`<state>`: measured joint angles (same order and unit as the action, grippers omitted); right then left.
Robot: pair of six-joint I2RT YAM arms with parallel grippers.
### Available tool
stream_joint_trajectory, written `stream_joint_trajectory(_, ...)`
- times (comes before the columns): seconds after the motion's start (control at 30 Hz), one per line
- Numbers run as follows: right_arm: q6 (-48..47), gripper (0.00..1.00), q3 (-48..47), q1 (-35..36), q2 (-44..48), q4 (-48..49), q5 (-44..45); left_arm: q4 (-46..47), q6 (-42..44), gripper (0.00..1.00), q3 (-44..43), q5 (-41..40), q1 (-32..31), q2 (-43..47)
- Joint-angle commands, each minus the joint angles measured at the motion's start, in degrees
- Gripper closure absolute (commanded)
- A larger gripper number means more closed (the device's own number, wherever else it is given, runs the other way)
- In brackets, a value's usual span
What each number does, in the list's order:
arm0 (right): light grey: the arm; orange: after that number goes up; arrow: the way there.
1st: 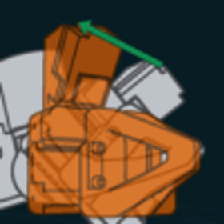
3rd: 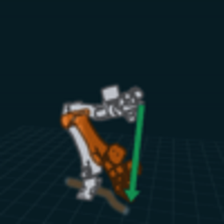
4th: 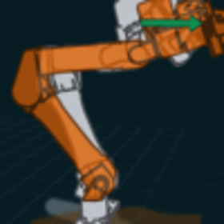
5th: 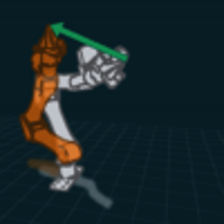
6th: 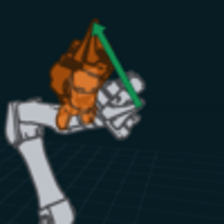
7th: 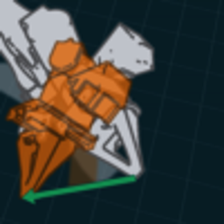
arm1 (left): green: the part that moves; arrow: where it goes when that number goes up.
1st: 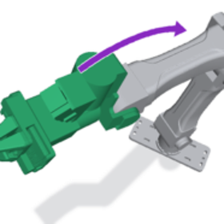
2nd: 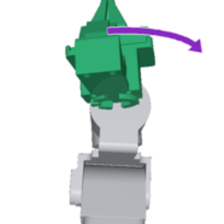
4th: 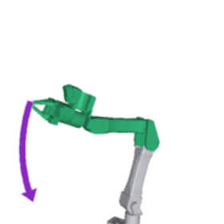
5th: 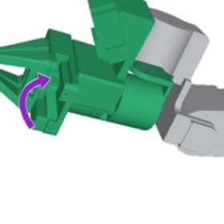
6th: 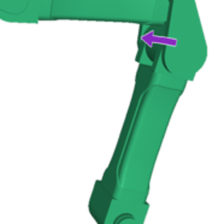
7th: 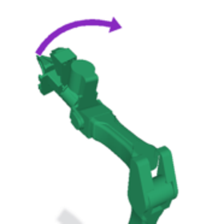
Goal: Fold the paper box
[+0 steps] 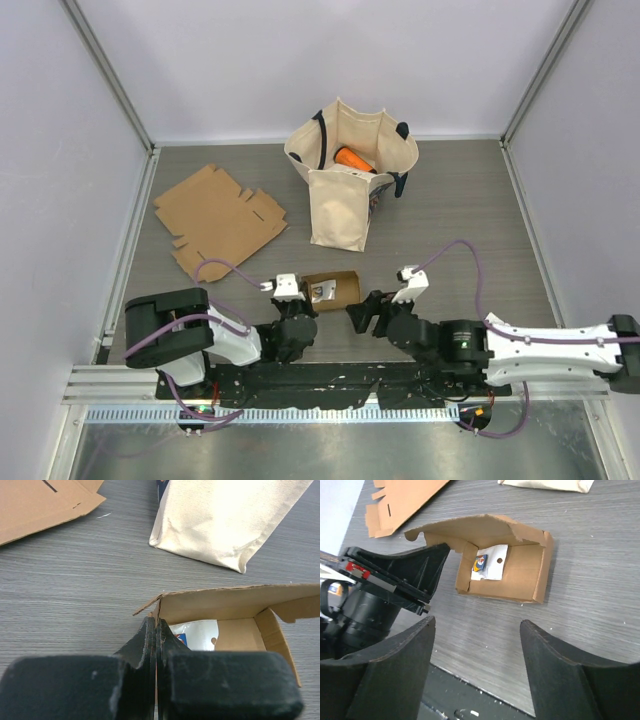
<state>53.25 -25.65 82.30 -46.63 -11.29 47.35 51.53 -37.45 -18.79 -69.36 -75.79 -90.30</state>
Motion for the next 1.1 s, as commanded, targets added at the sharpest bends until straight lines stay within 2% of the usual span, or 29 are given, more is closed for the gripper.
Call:
stream_joint_trajectory(0.0, 10.45, 0.23, -4.05, -5.91, 6.55, -13.66, -9.89, 0.15, 2.38, 1.00, -2.57, -4.20, -0.68, -1.19)
stream_joint_trajectory(0.07, 11.69, 0.23, -7.04, -11.35, 6.56, -14.72, -17.94, -0.02, 2.47, 1.00, -2.83, -4.38, -0.76, -1.54)
stream_joint_trajectory(0.1, 10.83, 0.23, -7.92, -16.86, 5.86, -14.64, -20.69, -0.11, 2.47, 1.00, -3.10, -4.38, -0.85, -1.63)
stream_joint_trajectory(0.13, 6.29, 0.23, -9.32, -19.26, 4.89, -11.85, -24.12, -0.11, 2.47, 1.00, -3.19, -4.46, -0.76, -1.81)
stream_joint_trajectory(0.17, 1.72, 0.27, -10.20, -21.20, 2.01, -11.30, -27.80, -0.20, 2.47, 1.00, -3.19, -4.64, -0.76, -1.81)
stream_joint_trajectory(0.2, -8.07, 0.31, -12.65, -23.92, 0.42, -11.82, -28.01, -0.20, 2.47, 1.00, -3.36, -4.64, -0.76, -1.81)
stream_joint_trajectory(0.23, -12.86, 0.36, -14.06, -24.29, -1.43, -13.48, -27.15, -0.29, 2.56, 1.00, -3.45, -4.47, -0.76, -1.81)
stream_joint_trajectory(0.27, -17.09, 0.46, -15.12, -24.29, -5.10, -13.67, -25.92, -0.46, 2.65, 1.00, -3.54, -4.38, -0.76, -1.89)
stream_joint_trajectory(0.37, -27.75, 0.59, -14.96, -24.29, -8.73, -10.61, -26.07, -0.46, 3.08, 1.00, -3.54, -4.20, -0.85, -1.63)
stream_joint_trajectory(0.5, -31.28, 0.59, -10.75, -24.29, -9.79, -2.79, -26.80, -0.55, 3.79, 1.00, -3.36, -4.03, -0.76, -1.28)
stream_joint_trajectory(0.53, -32.33, 0.57, -9.87, -24.29, -9.88, 0.27, -26.00, -0.55, 3.96, 1.00, -3.36, -4.03, -0.76, -1.37)
stream_joint_trajectory(0.57, -32.86, 0.52, -9.51, -24.29, -10.32, 1.09, -25.21, -0.55, 4.31, 1.00, -3.71, -3.94, -0.76, -1.45)
stream_joint_trajectory(0.7, -36.37, 0.48, -6.10, -24.29, -11.64, 8.71, -22.66, -0.46, 5.02, 1.00, -3.98, -3.50, -0.76, -1.72)
stream_joint_trajectory(0.9, -39.10, 0.52, 0.76, -24.38, -11.99, 28.47, -19.06, 0.15, 5.20, 1.00, -3.80, -3.06, -0.76, -1.72)
stream_joint_trajectory(1.07, -40.59, 0.57, 5.52, -25.52, -11.99, 39.31, -20.54, 1.21, 5.99, 1.00, -3.45, -2.71, -0.76, -1.81)
